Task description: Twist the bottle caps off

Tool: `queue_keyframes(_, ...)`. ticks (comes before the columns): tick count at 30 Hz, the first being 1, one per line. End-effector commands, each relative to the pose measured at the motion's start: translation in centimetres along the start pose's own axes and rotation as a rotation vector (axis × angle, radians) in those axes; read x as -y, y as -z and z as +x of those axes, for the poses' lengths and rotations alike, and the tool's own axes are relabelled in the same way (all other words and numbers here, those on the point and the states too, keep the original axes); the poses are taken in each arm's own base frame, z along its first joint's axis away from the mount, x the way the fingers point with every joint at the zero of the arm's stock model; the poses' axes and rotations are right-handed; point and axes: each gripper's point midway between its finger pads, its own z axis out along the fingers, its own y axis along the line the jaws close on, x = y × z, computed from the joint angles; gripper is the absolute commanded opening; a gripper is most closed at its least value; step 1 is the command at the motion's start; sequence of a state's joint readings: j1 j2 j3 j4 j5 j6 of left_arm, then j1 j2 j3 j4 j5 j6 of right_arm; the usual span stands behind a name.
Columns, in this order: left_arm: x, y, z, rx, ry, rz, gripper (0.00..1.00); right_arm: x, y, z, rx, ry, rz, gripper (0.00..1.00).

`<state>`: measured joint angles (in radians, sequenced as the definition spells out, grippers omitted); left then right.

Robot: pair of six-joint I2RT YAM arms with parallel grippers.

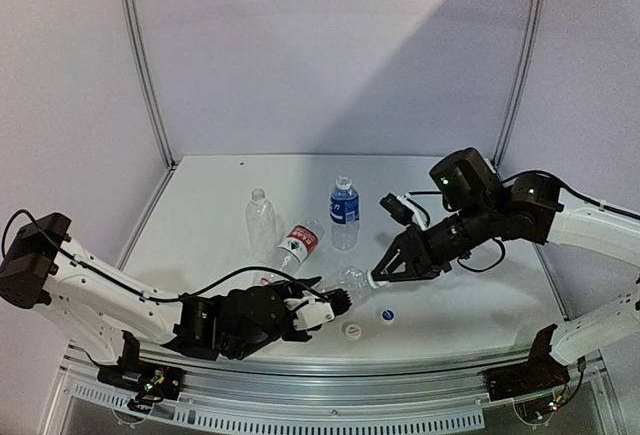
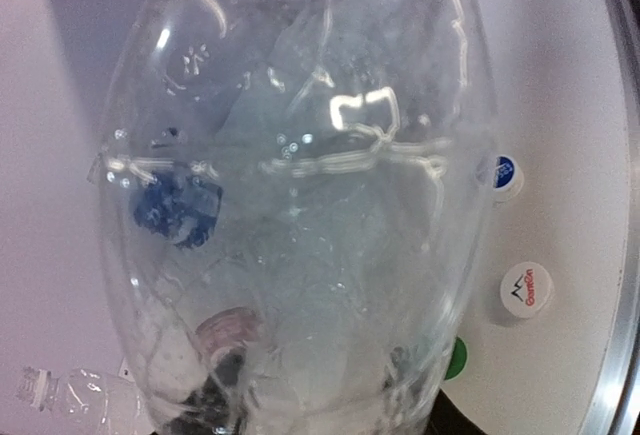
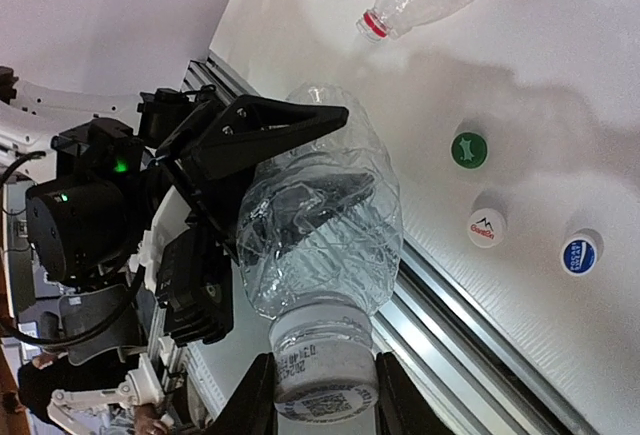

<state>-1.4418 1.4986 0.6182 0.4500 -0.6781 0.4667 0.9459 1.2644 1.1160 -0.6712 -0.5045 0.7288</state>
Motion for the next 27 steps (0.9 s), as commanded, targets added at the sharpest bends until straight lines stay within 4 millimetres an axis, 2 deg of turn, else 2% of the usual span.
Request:
queue_keyframes(1,1.5,0.4,-1.9,0.061,0.073,0.121,0.15,-0.7,2.1,-0.8,0.077,0.345,0.026,0.1)
queue_keyframes(7,8.5,2.2,-3.5,0.121,0.117,0.547,0.14,-1.6,6.1,-2.0,0.243,0.7,0.108,0.07)
queue_keyframes(10,10.6,3.7,-4.2,0.138,0.175,0.764,0.14,-1.7,7.1,-1.5,0.273,0.915,0.137,0.06)
queue_keyframes(14,11.3,6.6,-5.7,0.196,0.268,1.013,0.15,-2.1,7.7,0.2,0.298,1.197,0.114,0.07)
queue_keyframes(17,10.8,8.2,-6.6,0.245,0.302,1.108,0.15,-2.8,8.2,1.1,0.322,1.391,0.118,0.08)
queue_keyframes(22,10.9,9.4,-6.7,0.235,0.306,1.188,0.15,-4.0,9.6,0.9,0.342,1.523,0.155,0.1)
queue_keyframes(25,10.9,11.9,-7.6,0.286,0.318,1.325,0.16,-3.9,10.0,0.4,0.332,1.56,0.203,0.12)
queue_keyframes(27,11.0,12.4,-7.6,0.276,0.316,1.354,0.17,-3.5,9.7,0.4,0.311,1.577,0.218,0.13)
